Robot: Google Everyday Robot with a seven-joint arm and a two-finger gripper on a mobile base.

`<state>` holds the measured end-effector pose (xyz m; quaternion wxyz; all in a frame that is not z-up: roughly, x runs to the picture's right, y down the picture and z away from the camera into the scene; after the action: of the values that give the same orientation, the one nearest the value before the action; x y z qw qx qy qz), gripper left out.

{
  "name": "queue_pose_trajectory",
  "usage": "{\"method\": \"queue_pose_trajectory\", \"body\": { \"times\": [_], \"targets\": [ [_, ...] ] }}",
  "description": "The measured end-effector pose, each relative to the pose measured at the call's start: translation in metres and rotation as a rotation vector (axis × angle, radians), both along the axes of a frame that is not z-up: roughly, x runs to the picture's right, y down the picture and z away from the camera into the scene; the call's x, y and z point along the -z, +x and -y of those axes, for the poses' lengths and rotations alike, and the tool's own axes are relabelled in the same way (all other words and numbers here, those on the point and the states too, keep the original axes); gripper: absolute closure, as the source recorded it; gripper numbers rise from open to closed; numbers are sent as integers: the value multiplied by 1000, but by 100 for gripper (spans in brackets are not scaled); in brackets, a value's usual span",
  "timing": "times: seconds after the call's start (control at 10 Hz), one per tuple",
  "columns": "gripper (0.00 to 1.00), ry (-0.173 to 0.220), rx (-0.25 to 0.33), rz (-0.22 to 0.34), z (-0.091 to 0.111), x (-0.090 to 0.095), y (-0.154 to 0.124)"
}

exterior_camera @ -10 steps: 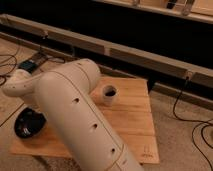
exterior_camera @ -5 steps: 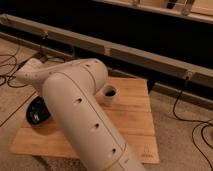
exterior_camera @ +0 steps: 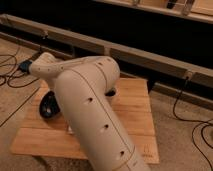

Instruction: Drag the ceramic bowl in a circle

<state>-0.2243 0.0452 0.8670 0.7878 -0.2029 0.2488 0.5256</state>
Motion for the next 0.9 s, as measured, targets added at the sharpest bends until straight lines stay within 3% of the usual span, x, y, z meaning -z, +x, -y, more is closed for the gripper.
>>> {"method": "queue_pose_trajectory", "body": {
  "times": [0.5, 0.9],
  "targets": [
    [100, -23, -2, -39, -23, 19, 42],
    [100, -52, 21, -2, -59, 39, 42]
  ]
}}
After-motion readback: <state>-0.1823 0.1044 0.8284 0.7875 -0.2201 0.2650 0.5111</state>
